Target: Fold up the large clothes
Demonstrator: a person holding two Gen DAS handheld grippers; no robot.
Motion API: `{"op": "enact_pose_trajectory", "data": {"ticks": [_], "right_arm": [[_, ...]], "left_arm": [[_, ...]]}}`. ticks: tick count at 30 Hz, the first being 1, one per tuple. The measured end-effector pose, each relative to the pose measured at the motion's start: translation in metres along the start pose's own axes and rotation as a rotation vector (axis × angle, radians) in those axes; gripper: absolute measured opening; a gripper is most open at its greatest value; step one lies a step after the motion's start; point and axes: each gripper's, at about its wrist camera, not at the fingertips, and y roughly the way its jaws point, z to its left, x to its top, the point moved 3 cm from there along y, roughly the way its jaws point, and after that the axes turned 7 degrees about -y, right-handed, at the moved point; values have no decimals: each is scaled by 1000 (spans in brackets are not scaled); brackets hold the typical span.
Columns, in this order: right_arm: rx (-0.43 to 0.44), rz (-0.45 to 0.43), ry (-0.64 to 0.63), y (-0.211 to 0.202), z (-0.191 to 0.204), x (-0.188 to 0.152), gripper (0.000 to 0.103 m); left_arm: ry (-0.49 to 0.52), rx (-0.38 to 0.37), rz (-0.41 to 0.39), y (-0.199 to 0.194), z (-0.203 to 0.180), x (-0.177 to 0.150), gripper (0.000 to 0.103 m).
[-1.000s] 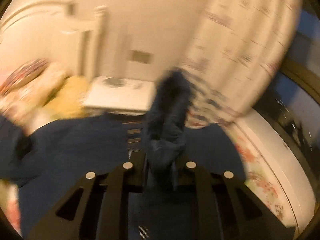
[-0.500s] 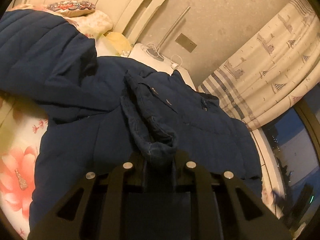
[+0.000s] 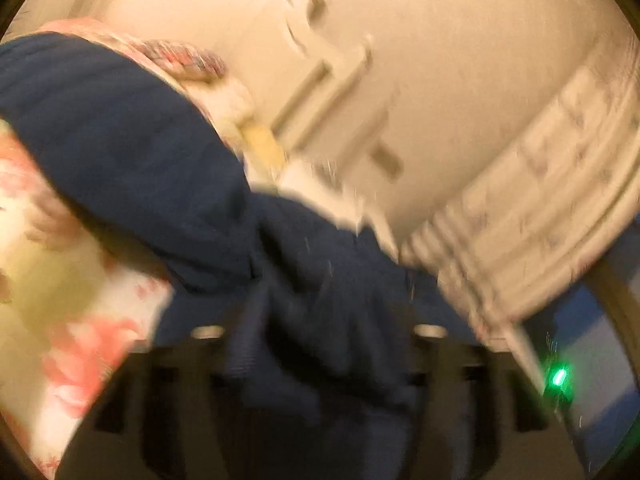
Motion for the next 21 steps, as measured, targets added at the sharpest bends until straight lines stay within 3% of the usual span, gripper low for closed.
{"op": "enact_pose_trajectory", "data": {"ticks": [2, 5, 9, 13, 21], "right_arm": [[-10, 10, -10, 3, 0, 2, 71], [-73, 21, -66, 5, 9, 3, 76], [-144, 17, -110, 1, 22, -1, 80], [-150, 18, -110, 1, 22, -3, 81], [-129, 25, -85, 2, 19, -2, 85]], "left_arm": [[18, 0, -90, -19, 2, 7, 81], [76, 15, -95, -20, -7, 6, 81], [240, 85, -5, 5, -33, -13, 82], [376, 153, 76, 24, -43, -36, 90], [427, 225, 157, 37, -33, -51, 97]]}}
